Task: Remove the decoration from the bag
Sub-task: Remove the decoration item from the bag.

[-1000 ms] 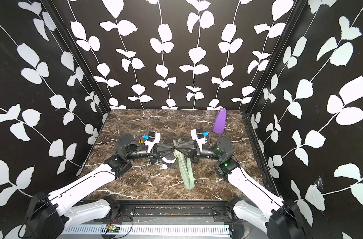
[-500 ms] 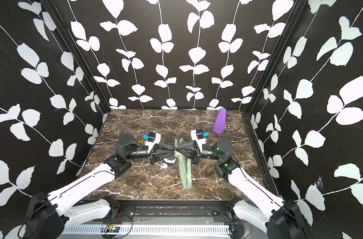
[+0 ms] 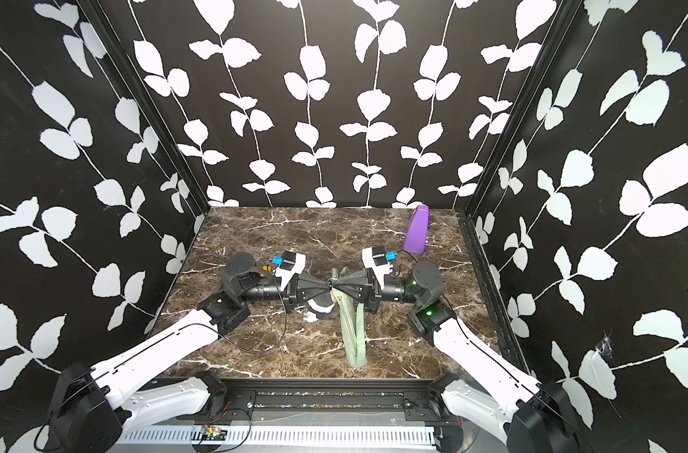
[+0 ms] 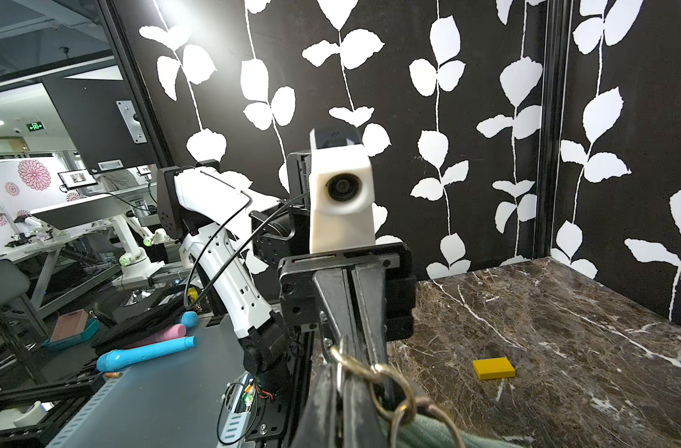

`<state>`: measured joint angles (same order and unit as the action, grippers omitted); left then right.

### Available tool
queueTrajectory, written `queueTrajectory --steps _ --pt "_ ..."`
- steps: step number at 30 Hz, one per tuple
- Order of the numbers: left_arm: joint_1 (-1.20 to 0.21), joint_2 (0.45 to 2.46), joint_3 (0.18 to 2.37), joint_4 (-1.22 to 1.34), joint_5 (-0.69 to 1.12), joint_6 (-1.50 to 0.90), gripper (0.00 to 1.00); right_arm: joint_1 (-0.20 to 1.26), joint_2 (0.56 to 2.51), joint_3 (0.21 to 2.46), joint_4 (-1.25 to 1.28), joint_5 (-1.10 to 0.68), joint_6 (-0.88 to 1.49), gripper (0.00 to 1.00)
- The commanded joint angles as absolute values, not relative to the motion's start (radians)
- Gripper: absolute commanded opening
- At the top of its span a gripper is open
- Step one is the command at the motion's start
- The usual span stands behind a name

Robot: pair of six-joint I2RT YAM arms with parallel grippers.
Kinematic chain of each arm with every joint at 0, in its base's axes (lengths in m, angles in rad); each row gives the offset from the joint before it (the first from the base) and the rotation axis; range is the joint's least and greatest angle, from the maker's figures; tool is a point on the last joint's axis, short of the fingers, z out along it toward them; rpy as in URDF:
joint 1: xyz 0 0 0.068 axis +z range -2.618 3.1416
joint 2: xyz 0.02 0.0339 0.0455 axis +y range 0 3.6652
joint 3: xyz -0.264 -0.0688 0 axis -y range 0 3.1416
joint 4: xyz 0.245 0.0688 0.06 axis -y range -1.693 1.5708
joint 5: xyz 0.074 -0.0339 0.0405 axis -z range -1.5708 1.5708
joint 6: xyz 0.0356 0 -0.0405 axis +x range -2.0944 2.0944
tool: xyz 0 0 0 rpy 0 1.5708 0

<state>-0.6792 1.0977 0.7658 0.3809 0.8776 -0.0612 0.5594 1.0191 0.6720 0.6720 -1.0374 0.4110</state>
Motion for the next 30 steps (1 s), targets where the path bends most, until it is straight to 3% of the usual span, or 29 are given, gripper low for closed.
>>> queueTrajectory --steps 1,30 --pt "-0.68 1.072 0.776 0.428 0.848 -0.089 0.0 0.569 0.995 0.667 0.728 -1.069 0.396 0.0" --pt "-0.68 1.025 0.789 0.473 0.772 -0.19 0.0 0.57 1.061 0.708 0.548 -1.146 0.32 0.0"
